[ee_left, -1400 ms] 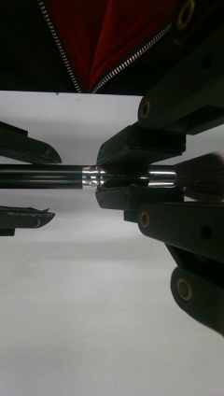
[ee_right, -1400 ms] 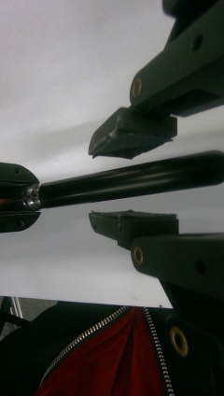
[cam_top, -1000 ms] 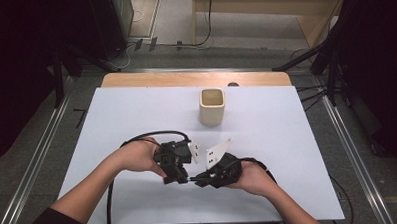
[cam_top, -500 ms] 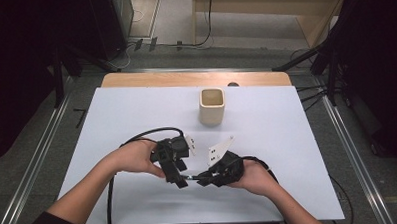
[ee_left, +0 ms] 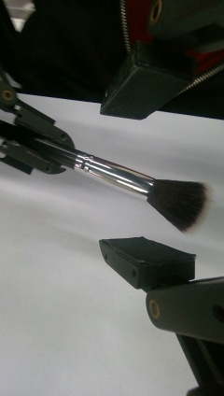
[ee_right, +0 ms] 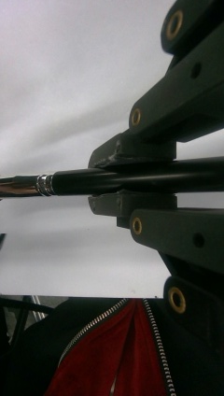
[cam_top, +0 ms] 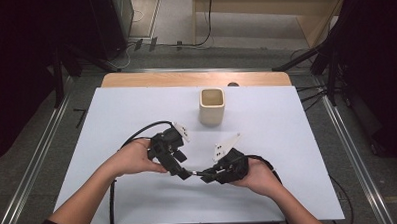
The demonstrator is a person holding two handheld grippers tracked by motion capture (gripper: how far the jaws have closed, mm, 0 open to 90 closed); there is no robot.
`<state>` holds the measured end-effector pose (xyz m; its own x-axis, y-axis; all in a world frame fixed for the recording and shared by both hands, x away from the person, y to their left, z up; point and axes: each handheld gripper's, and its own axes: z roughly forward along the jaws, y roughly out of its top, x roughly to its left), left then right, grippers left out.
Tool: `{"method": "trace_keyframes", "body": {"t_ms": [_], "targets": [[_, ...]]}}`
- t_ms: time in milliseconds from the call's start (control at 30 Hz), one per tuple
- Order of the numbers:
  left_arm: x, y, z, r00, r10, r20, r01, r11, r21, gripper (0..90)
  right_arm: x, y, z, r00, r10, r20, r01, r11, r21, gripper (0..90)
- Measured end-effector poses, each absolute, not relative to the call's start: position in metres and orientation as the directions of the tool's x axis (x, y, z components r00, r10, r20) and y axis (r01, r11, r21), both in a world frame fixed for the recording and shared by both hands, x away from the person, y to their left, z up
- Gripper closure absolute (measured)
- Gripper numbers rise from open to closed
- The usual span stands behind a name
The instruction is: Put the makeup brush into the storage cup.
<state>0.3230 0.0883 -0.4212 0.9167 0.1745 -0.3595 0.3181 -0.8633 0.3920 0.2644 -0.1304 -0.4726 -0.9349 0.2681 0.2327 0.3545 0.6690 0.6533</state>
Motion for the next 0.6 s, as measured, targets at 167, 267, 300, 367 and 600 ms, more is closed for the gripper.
{"method": "trace_keyframes", "body": {"t_ms": [167,267,300,367,600], "targets": [[0.322,0.096,-0.420,0.920,0.206,-0.332,0.347,-0.821,0.453,29.8,0.263,-0.133,-0.472,-0.928,0.294,0.229,0.370,0.660,0.653,79.7],[0.322,0.102,-0.421,0.915,0.218,-0.340,0.369,-0.795,0.481,30.8,0.263,-0.135,-0.472,-0.927,0.302,0.224,0.372,0.658,0.655,79.6],[0.323,0.103,-0.423,0.911,0.223,-0.346,0.377,-0.791,0.482,30.5,0.263,-0.136,-0.473,-0.924,0.308,0.227,0.379,0.657,0.652,79.6],[0.322,0.106,-0.425,0.906,0.235,-0.352,0.392,-0.779,0.490,30.6,0.263,-0.137,-0.473,-0.917,0.320,0.239,0.397,0.651,0.647,79.7],[0.318,0.111,-0.428,0.883,0.288,-0.371,0.451,-0.740,0.500,32.1,0.257,-0.143,-0.472,-0.908,0.348,0.232,0.410,0.633,0.656,79.6]]}}
